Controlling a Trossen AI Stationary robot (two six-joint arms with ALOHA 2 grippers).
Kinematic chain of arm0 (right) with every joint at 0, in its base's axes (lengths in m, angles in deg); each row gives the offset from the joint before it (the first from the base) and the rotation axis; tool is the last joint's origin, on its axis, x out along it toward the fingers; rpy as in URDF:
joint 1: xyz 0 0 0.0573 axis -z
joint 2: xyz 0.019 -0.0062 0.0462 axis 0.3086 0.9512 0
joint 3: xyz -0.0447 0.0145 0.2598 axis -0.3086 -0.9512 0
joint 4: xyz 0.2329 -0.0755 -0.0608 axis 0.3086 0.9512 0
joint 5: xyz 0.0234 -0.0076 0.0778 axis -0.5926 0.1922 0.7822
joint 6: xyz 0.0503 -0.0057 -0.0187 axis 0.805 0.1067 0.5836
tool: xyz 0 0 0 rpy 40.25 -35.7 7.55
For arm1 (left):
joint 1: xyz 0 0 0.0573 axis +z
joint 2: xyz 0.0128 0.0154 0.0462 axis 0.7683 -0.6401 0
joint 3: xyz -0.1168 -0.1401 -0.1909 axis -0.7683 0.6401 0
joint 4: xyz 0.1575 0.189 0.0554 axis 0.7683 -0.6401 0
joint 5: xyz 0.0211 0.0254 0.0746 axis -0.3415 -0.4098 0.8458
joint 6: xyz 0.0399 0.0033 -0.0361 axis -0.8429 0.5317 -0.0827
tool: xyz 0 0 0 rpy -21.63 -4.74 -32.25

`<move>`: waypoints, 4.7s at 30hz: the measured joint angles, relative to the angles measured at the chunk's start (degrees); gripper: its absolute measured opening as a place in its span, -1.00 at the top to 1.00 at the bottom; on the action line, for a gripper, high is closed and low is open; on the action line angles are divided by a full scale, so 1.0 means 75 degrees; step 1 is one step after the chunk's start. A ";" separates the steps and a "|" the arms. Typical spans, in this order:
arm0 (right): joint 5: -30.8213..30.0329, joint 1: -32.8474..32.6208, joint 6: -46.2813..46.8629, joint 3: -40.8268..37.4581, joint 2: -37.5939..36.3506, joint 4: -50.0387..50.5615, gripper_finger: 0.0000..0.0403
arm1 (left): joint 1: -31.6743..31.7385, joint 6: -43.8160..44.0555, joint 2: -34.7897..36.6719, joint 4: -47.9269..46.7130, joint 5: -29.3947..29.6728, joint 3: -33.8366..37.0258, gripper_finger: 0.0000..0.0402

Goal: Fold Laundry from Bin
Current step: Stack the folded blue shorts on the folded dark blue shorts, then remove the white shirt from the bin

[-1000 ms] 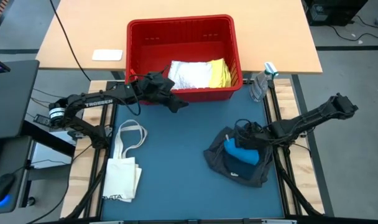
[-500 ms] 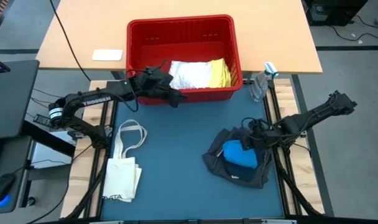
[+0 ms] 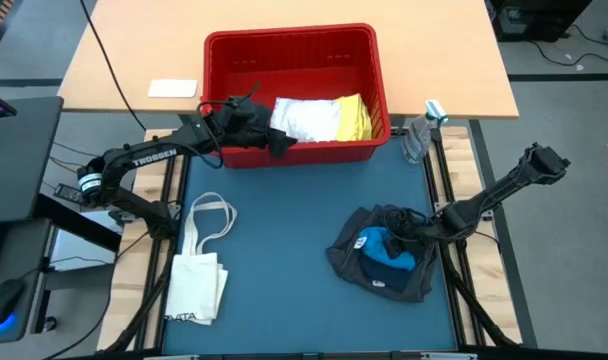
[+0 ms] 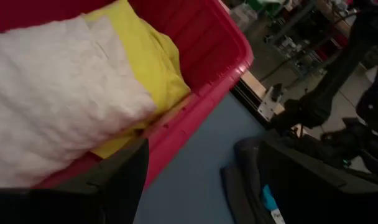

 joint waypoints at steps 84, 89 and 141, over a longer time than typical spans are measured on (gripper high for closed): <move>0.2950 0.6825 -0.4796 0.1692 -0.1185 -0.2332 0.34 | 0.2916 -0.2194 -0.4054 -0.1633 -0.1940 -0.8005 0.94; 0.3693 0.7066 -0.5512 0.1692 -0.1185 -0.2310 0.34 | 0.2354 -0.2286 -0.3292 -0.2643 -0.2095 -0.8003 0.94; 0.1713 0.3099 -0.2110 0.1687 0.4860 -0.7822 -0.14 | -0.4071 0.3969 0.1908 0.1750 0.0368 0.5855 -0.08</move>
